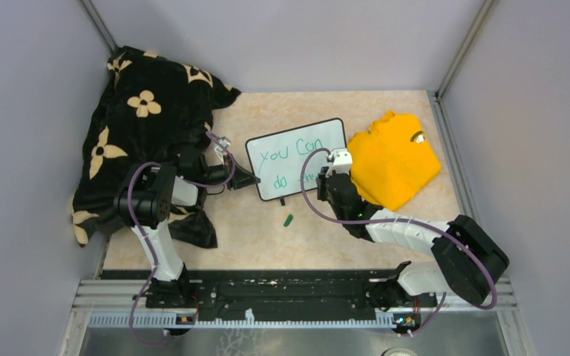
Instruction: Write a sentence on the whiteboard
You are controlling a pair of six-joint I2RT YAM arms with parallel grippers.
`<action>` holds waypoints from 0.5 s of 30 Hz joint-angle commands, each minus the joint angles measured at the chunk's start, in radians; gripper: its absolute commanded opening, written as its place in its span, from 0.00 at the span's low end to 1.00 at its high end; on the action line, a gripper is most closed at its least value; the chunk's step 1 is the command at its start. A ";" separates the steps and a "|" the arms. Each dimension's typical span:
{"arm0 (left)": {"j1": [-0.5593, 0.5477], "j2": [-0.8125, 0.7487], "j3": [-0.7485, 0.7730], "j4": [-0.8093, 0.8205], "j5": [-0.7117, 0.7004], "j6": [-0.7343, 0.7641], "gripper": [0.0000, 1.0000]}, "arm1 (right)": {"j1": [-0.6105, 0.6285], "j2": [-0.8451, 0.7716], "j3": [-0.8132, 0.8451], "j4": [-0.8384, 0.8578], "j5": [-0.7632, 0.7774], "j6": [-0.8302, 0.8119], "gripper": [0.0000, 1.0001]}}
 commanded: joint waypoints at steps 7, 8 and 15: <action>-0.017 0.019 -0.003 -0.090 -0.023 0.025 0.00 | -0.015 -0.030 -0.002 -0.013 0.025 0.010 0.00; -0.019 0.020 -0.001 -0.089 -0.023 0.025 0.00 | -0.015 -0.034 -0.002 -0.014 0.025 0.009 0.00; -0.018 0.019 -0.002 -0.090 -0.022 0.026 0.00 | -0.014 -0.121 -0.011 -0.008 -0.007 0.015 0.00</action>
